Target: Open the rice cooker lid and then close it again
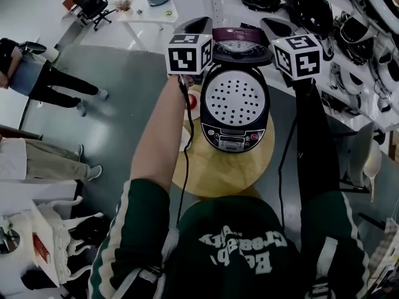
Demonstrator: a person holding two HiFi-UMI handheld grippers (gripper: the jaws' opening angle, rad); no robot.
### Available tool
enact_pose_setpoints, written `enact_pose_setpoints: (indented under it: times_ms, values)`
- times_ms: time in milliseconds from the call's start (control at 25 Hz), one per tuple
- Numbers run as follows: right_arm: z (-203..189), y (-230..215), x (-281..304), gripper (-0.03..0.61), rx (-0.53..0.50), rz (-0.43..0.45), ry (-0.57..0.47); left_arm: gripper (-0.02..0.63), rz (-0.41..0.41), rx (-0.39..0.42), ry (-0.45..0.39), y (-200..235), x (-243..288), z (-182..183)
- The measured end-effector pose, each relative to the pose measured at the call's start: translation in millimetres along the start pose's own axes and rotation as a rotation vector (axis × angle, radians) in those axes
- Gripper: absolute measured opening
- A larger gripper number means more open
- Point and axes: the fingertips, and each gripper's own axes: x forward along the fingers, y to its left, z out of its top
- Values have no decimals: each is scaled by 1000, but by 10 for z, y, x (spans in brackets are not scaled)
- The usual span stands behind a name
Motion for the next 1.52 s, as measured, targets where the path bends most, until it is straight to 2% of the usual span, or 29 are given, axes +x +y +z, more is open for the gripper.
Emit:
enact_pose_setpoints:
  times_ms: [240, 480, 640, 1240, 1360, 1440, 1520]
  values:
    - [-176, 290, -365, 5, 73, -12, -34, -5, -4, 2, 0, -171, -431, -244]
    - [-504, 638, -661, 5, 108, -9, -9, -5, -42, -8, 25, -369, -817, -621]
    - [-781, 819, -817, 5, 125, -27, 16, -5, -79, -47, 51, -535, -1003, -918]
    - [-1998, 1487, -966, 5, 176, -13, 229, -5, -138, -96, 256, -872, -1325, -2160]
    - [-2292, 1580, -939, 5, 243, 10, 284, -5, -141, -101, 341, -919, -1328, -2458]
    - [-2402, 1596, -942, 5, 308, 5, 264, -5, -124, -119, 342, -926, -1326, -2567]
    - [-2407, 1600, -932, 5, 311, -6, 255, -5, -109, -138, 316, -908, -1323, -2581]
